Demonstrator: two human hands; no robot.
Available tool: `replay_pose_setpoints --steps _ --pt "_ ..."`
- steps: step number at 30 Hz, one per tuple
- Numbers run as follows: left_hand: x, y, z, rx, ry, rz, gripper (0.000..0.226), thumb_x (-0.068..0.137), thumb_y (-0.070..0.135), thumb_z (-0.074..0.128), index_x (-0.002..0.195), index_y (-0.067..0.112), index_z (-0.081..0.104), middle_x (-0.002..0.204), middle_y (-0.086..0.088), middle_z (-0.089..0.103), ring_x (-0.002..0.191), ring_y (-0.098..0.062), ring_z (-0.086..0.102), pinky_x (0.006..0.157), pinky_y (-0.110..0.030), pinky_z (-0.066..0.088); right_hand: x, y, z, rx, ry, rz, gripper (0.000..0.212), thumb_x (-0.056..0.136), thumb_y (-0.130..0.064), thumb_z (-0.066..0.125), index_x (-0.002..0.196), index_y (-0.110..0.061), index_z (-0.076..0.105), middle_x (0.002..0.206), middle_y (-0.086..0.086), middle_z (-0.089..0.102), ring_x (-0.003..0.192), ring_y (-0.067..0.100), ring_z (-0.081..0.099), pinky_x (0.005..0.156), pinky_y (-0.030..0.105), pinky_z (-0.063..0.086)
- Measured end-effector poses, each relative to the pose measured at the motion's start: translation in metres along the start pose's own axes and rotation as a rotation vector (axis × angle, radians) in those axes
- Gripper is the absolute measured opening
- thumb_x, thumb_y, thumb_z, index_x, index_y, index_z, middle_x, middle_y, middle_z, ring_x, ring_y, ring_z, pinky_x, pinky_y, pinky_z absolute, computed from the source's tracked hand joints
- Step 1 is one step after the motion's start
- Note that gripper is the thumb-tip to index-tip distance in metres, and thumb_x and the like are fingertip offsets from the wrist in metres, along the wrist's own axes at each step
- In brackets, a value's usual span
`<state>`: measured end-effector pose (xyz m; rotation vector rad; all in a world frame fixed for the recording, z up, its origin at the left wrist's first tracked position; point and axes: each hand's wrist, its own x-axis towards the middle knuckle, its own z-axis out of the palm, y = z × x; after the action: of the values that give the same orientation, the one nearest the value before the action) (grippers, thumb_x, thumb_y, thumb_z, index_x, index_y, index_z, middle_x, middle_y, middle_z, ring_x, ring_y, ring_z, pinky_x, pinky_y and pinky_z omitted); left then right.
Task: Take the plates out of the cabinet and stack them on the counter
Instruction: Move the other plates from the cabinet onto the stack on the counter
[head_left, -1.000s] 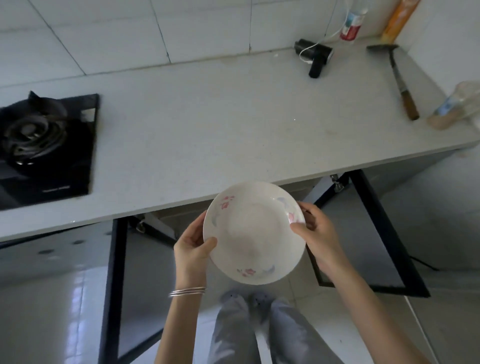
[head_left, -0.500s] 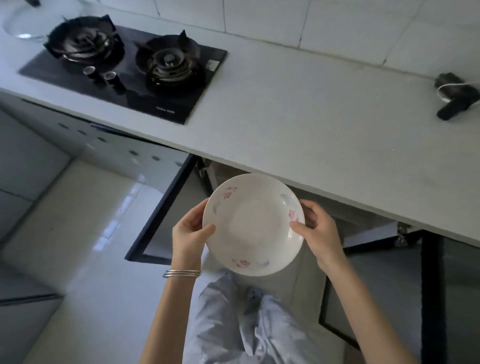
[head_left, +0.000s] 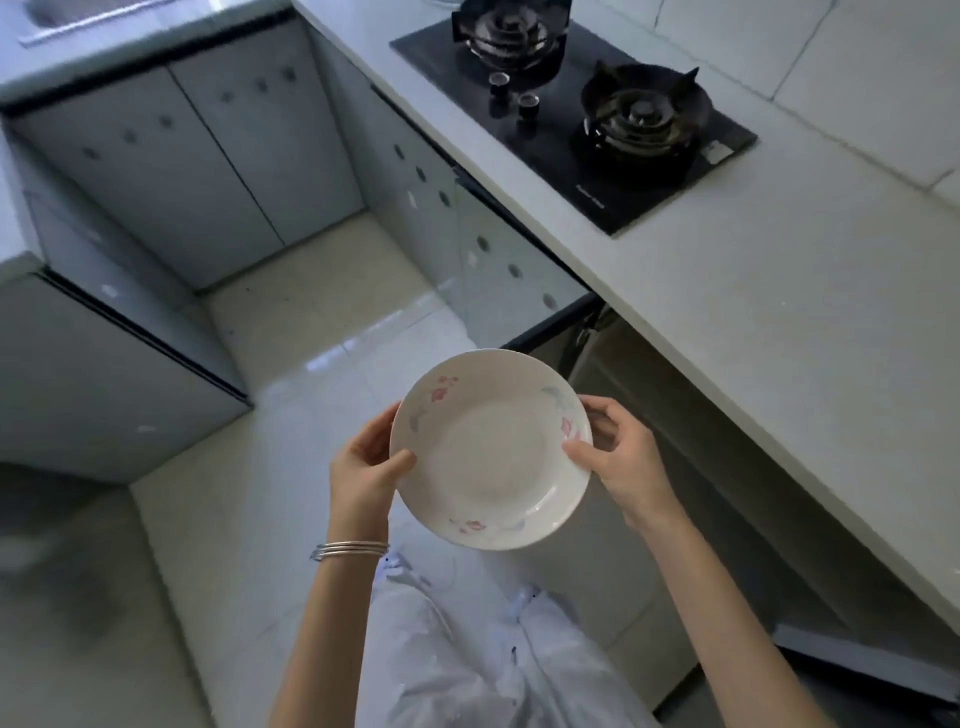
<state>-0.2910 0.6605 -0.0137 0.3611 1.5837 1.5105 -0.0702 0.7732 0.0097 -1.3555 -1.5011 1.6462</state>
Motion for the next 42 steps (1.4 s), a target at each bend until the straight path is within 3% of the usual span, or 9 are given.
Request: replay_pose_setpoints --steps 5,9,13,18,22,29,33,36,42 --pt "0.005 0.014 -0.057 -0.028 0.137 0.038 0.059 0.055 -0.002 0.058 0.111 0.018 0.066 0.111 0.000 0.070 0.100 -0.022 0.065 0.086 -0.028 0.056 0.021 -0.017 0.063 -0.066 -0.111 -0.023 0.040 0.076 0.003 0.068 0.106 -0.021 0.060 0.102 -0.003 0.069 0.092 0.006 0.066 0.079 0.024 0.056" --pt "0.018 0.034 -0.107 -0.060 0.226 0.056 0.062 0.060 -0.011 0.057 0.117 0.013 0.062 0.109 -0.002 0.070 0.094 -0.019 0.065 0.076 -0.021 0.057 0.037 -0.038 0.121 -0.089 -0.187 -0.038 0.039 0.075 0.005 0.068 0.106 -0.019 0.060 0.098 -0.002 0.068 0.088 0.005 0.065 0.071 0.018 0.054" --pt "0.035 0.061 -0.157 -0.076 0.273 0.068 0.063 0.054 -0.004 0.054 0.113 0.017 0.064 0.093 0.012 0.073 0.081 -0.006 0.069 0.065 -0.016 0.055 0.050 -0.062 0.181 -0.063 -0.229 -0.048 0.036 0.078 0.003 0.066 0.105 -0.019 0.060 0.097 -0.003 0.068 0.078 0.002 0.065 0.062 0.015 0.052" --pt "0.057 0.093 -0.216 -0.102 0.305 0.109 0.063 0.054 -0.005 0.053 0.113 0.015 0.064 0.090 0.014 0.074 0.081 -0.006 0.068 0.068 -0.018 0.057 0.066 -0.089 0.253 -0.069 -0.284 -0.081 0.039 0.078 0.000 0.067 0.094 -0.034 0.059 0.098 -0.005 0.067 0.079 0.012 0.066 0.060 0.020 0.055" --pt "0.069 0.114 -0.256 -0.118 0.335 0.123 0.061 0.054 -0.005 0.052 0.108 0.018 0.066 0.090 0.012 0.075 0.082 -0.008 0.069 0.068 -0.020 0.057 0.079 -0.105 0.301 -0.078 -0.306 -0.096 0.037 0.077 -0.001 0.068 0.101 -0.027 0.060 0.101 -0.001 0.067 0.081 0.014 0.066 0.058 0.018 0.053" --pt "0.082 0.141 -0.303 -0.122 0.389 0.165 0.063 0.056 -0.005 0.055 0.115 0.014 0.064 0.095 0.008 0.073 0.083 -0.007 0.069 0.067 -0.019 0.056 0.100 -0.120 0.363 -0.092 -0.360 -0.084 0.040 0.076 0.002 0.067 0.110 -0.018 0.062 0.105 0.006 0.067 0.082 0.019 0.066 0.059 0.023 0.053" --pt "0.095 0.146 -0.322 -0.124 0.448 0.159 0.057 0.073 -0.023 0.051 0.116 0.012 0.064 0.091 0.012 0.075 0.085 -0.008 0.069 0.069 -0.019 0.056 0.118 -0.130 0.391 -0.112 -0.420 -0.097 0.038 0.076 0.004 0.066 0.104 -0.021 0.063 0.103 0.006 0.067 0.077 0.017 0.065 0.057 0.022 0.052" --pt "0.106 0.150 -0.332 -0.130 0.500 0.161 0.059 0.076 -0.025 0.046 0.117 0.013 0.063 0.091 0.013 0.074 0.084 -0.006 0.069 0.069 -0.017 0.056 0.137 -0.137 0.412 -0.120 -0.462 -0.091 0.036 0.077 0.004 0.066 0.104 -0.020 0.064 0.098 0.004 0.067 0.072 0.011 0.064 0.055 0.022 0.052" --pt "0.148 0.172 -0.350 -0.167 0.589 0.162 0.056 0.078 -0.025 0.047 0.119 0.010 0.061 0.103 -0.001 0.069 0.084 -0.009 0.068 0.068 -0.017 0.057 0.188 -0.158 0.452 -0.151 -0.549 -0.106 0.035 0.077 0.003 0.067 0.105 -0.019 0.064 0.098 0.002 0.068 0.069 0.006 0.064 0.053 0.020 0.050"
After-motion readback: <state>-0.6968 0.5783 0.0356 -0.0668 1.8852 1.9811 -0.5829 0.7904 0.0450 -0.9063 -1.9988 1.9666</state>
